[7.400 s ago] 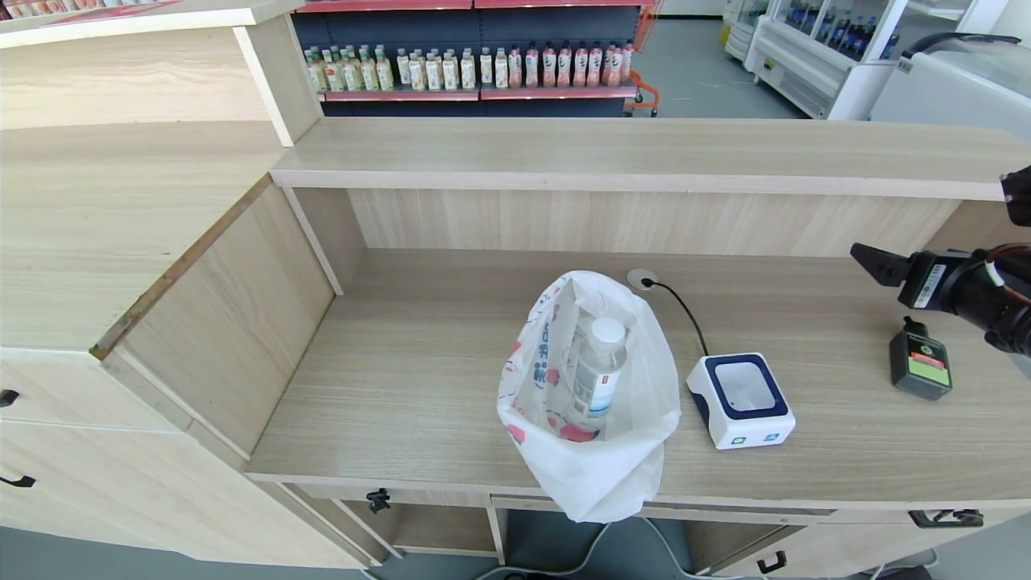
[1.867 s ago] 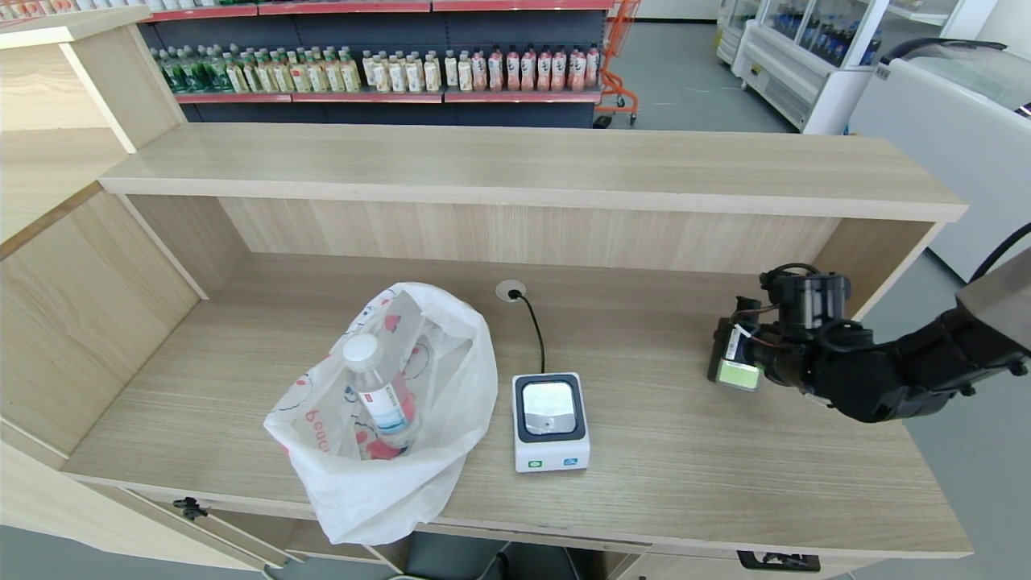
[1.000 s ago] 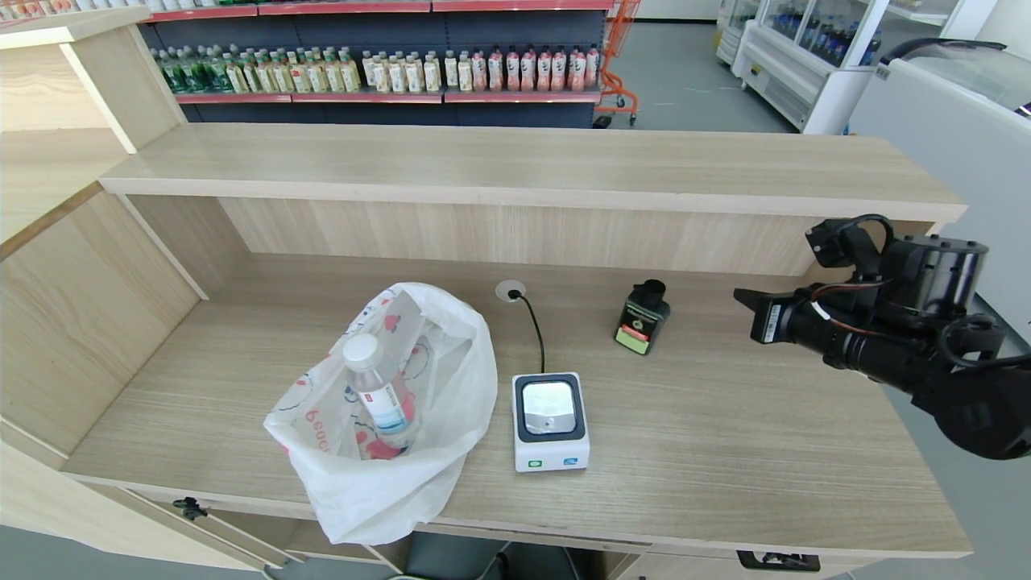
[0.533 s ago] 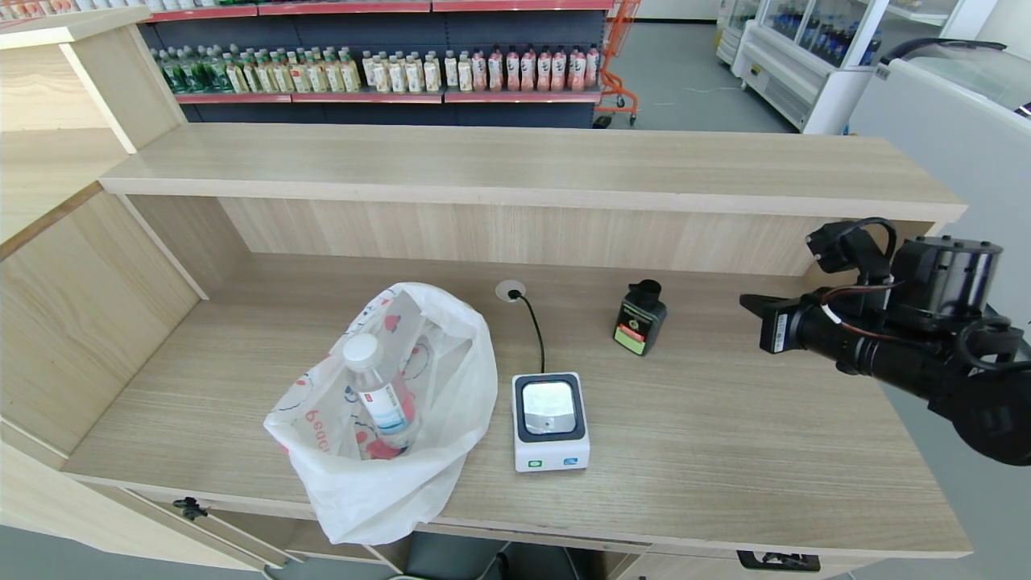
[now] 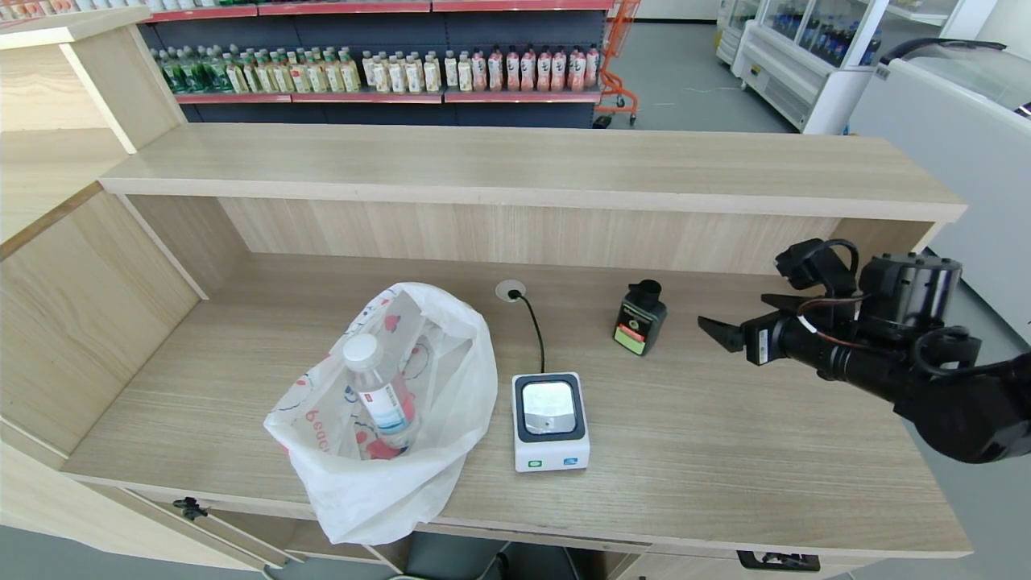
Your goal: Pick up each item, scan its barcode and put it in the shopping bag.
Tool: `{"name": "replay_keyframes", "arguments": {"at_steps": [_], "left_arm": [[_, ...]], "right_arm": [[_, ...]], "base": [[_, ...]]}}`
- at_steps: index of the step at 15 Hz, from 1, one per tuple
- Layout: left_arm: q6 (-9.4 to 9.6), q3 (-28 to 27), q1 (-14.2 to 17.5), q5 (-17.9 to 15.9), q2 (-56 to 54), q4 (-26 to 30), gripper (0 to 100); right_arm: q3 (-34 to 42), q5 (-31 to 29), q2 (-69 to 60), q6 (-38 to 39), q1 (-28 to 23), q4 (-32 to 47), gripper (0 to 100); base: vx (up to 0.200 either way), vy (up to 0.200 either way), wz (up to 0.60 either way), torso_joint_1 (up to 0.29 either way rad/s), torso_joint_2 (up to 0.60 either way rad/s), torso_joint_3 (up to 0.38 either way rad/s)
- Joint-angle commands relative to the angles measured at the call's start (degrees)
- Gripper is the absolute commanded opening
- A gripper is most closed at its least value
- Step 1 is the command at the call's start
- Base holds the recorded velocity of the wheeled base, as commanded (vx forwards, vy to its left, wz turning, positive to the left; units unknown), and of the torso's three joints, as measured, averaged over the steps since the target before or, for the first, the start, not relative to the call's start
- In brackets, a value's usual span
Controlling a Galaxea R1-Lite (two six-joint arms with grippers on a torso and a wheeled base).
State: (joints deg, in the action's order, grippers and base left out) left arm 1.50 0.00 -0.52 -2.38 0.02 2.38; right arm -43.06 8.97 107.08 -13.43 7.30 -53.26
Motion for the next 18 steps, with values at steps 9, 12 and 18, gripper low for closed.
{"name": "replay_keyframes", "arguments": {"at_steps": [9,12,18], "left_arm": [[-0.01,0.0,0.0,0.0,0.0,0.0,100],[0.08,0.0,0.0,0.0,0.0,0.0,100],[-0.01,0.0,0.0,0.0,0.1,0.0,100]], "right_arm": [[-12.1,2.5,19.1,-0.8,5.8,-7.8,100],[-16.0,2.5,23.0,-0.9,6.8,-10.2,100],[-24.3,2.5,28.4,-2.9,9.5,-9.8,100]], "base": [[0.000,0.000,0.00,0.000,0.00,0.000],[0.000,0.000,0.00,0.000,0.00,0.000],[0.000,0.000,0.00,0.000,0.00,0.000]]}}
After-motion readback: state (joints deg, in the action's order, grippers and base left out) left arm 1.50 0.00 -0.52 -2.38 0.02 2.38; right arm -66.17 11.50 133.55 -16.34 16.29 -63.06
